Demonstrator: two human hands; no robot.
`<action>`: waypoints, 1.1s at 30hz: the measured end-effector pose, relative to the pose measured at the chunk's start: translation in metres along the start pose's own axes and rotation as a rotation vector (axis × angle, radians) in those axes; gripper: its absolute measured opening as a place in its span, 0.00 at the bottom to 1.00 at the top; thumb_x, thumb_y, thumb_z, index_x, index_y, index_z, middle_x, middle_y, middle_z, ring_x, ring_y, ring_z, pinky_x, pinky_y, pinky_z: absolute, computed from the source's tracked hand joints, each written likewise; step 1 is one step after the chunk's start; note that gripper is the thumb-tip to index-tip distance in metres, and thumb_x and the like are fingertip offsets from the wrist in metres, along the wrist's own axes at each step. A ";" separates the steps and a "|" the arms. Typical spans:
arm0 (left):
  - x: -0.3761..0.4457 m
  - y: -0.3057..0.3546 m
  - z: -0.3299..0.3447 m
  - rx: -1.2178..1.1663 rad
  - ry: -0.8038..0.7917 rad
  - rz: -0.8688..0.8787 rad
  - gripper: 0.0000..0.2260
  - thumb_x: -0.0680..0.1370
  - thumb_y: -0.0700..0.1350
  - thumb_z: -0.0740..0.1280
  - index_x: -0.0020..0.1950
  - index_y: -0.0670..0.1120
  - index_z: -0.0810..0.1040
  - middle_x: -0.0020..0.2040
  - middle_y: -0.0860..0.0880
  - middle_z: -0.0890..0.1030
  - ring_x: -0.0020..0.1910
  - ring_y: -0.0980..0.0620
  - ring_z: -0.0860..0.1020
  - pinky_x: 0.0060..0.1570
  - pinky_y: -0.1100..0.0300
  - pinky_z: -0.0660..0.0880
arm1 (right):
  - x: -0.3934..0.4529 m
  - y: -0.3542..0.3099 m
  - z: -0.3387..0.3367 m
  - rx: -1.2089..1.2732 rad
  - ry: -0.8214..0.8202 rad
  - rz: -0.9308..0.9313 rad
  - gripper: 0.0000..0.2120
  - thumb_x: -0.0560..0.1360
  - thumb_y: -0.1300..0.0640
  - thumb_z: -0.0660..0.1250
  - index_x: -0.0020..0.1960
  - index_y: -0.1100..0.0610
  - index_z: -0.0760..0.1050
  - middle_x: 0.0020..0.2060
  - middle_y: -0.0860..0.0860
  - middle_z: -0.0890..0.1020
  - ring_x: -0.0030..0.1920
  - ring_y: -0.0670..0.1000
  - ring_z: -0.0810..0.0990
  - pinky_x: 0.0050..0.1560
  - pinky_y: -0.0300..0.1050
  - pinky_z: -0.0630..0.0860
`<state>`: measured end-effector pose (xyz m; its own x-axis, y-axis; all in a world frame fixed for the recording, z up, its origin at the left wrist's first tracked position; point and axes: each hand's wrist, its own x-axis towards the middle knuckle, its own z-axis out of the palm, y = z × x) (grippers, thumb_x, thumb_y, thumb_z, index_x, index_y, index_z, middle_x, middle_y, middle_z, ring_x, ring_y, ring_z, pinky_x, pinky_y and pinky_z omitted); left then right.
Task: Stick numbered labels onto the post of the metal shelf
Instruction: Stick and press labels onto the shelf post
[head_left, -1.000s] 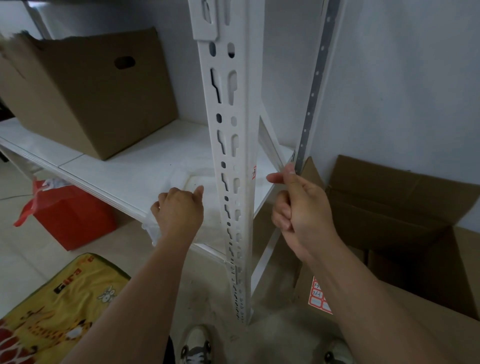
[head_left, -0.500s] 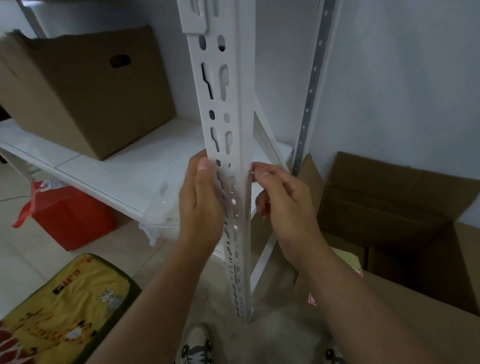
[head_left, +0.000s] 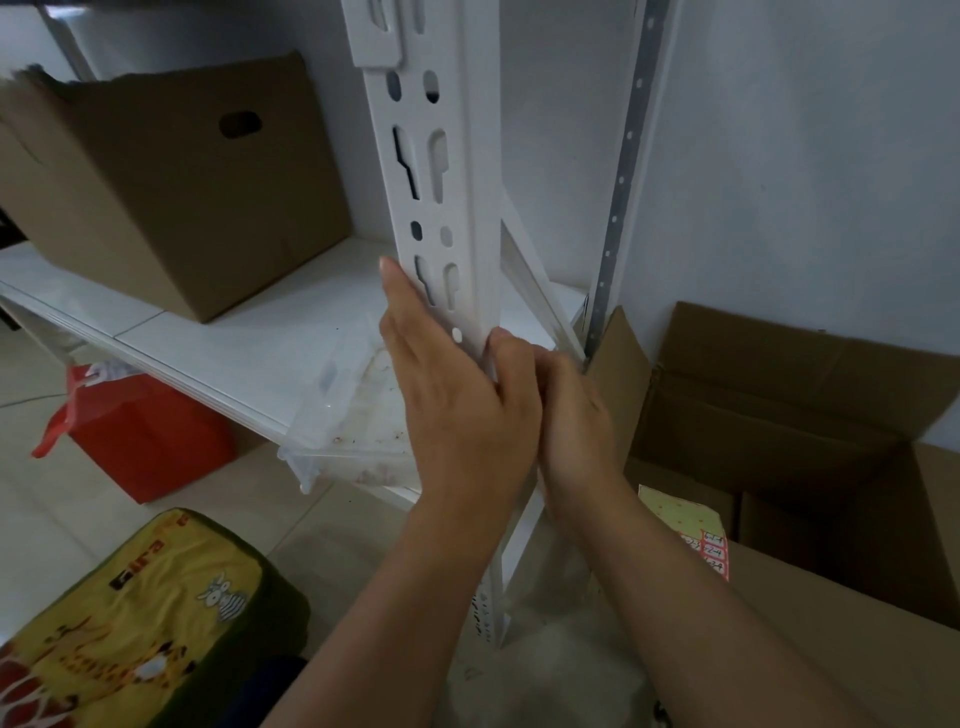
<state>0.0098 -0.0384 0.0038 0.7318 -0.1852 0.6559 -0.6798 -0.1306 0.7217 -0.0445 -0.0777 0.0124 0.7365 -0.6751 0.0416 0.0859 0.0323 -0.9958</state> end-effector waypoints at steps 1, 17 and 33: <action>0.000 0.000 0.001 0.007 0.007 0.009 0.34 0.77 0.50 0.58 0.78 0.45 0.44 0.59 0.62 0.56 0.56 0.68 0.65 0.53 0.72 0.70 | 0.000 0.001 0.000 0.022 0.001 0.009 0.32 0.83 0.51 0.50 0.26 0.31 0.76 0.26 0.33 0.80 0.31 0.32 0.78 0.34 0.31 0.73; 0.003 -0.005 0.015 0.006 0.077 0.043 0.35 0.75 0.46 0.54 0.78 0.40 0.43 0.67 0.41 0.63 0.57 0.44 0.70 0.52 0.43 0.76 | 0.004 0.018 -0.003 0.242 0.036 0.057 0.29 0.81 0.50 0.51 0.28 0.45 0.82 0.30 0.45 0.83 0.35 0.41 0.81 0.49 0.44 0.76; 0.004 -0.008 0.014 -0.007 0.088 0.056 0.35 0.74 0.46 0.56 0.78 0.39 0.45 0.65 0.43 0.65 0.55 0.44 0.71 0.50 0.43 0.76 | 0.002 0.020 0.002 0.273 0.056 0.060 0.30 0.82 0.50 0.50 0.28 0.46 0.82 0.31 0.46 0.84 0.37 0.43 0.82 0.50 0.46 0.76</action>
<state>0.0172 -0.0521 -0.0023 0.6941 -0.1059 0.7120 -0.7198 -0.1157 0.6845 -0.0399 -0.0769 -0.0074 0.7082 -0.7055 -0.0285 0.2264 0.2651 -0.9372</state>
